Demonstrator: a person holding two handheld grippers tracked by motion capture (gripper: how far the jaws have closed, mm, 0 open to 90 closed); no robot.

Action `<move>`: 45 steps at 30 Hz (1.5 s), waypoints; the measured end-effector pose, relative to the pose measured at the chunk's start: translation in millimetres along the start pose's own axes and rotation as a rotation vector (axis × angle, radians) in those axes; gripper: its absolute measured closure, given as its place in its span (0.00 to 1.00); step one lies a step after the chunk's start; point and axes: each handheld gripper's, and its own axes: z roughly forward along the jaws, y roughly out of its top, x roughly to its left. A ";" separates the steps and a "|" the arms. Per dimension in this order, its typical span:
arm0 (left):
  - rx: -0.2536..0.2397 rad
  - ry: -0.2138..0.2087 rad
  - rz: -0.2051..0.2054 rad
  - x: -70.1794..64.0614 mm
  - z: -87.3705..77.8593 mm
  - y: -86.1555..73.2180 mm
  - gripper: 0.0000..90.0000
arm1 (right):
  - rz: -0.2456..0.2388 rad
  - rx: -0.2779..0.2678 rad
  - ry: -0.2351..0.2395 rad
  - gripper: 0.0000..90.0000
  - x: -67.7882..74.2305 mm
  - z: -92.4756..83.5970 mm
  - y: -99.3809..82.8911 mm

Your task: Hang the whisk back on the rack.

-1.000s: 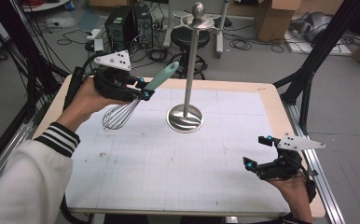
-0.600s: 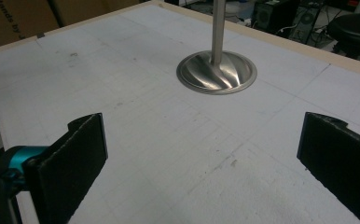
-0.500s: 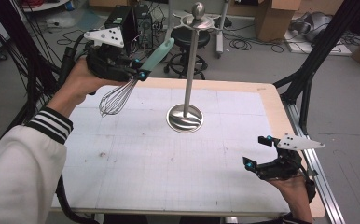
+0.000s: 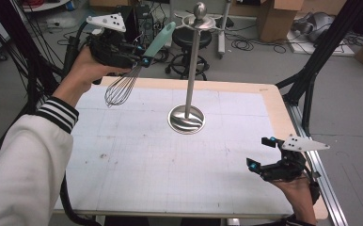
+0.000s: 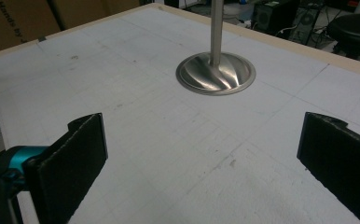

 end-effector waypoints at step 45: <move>0.067 -0.008 -0.027 0.3 74.1 9.0 0.77 | 0.013 -0.026 0.004 0.01 -3.3 -4.8 -1.1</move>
